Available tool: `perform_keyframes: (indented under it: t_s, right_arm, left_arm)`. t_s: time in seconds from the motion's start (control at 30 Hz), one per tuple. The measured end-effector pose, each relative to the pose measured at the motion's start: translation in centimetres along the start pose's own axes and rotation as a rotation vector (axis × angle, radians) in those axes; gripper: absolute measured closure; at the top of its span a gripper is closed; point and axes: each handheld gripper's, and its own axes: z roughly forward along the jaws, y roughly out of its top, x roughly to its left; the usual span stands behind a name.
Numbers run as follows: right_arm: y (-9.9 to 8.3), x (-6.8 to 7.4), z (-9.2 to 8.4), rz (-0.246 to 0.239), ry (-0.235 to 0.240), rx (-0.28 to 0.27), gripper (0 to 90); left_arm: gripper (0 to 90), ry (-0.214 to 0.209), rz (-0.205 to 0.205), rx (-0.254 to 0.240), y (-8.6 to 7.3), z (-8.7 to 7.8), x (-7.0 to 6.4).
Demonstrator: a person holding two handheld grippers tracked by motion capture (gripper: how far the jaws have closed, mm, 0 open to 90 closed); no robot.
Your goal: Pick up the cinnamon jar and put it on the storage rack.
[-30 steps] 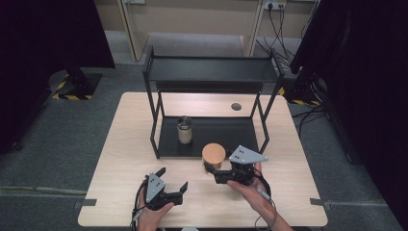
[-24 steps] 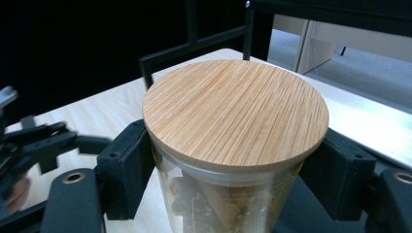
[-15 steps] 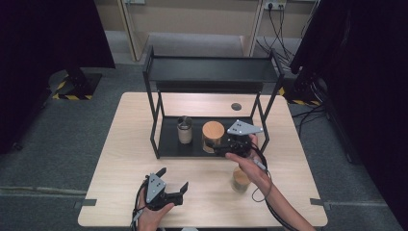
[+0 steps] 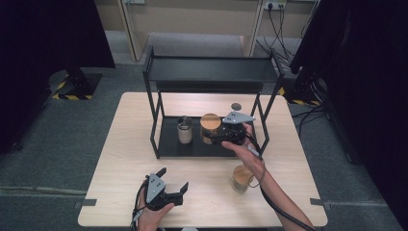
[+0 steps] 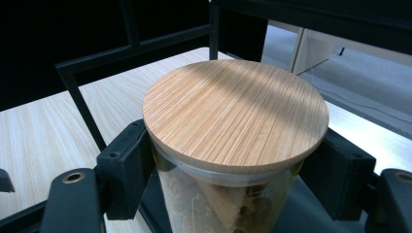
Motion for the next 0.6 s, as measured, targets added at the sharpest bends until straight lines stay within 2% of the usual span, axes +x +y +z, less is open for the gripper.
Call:
perform_keyframes:
  t_s: [0.13, 0.37, 0.6]
  right_arm:
    - [-0.5, -1.6, 1.0, 0.038, 0.032, -0.003, 25.7]
    - [-0.8, -3.3, 2.4, 0.012, 0.028, 0.020, 25.7]
    - [-1.3, -4.8, 3.8, -0.027, 0.064, 0.047, 25.7]
  left_arm:
    - [3.0, -0.001, 0.000, 0.003, 0.0, 0.0, 0.0]
    - [3.0, -0.002, -0.001, 0.004, 0.0, 0.0, 0.0]
    - [3.0, -0.003, -0.001, 0.006, 0.0, 0.1, 0.0]
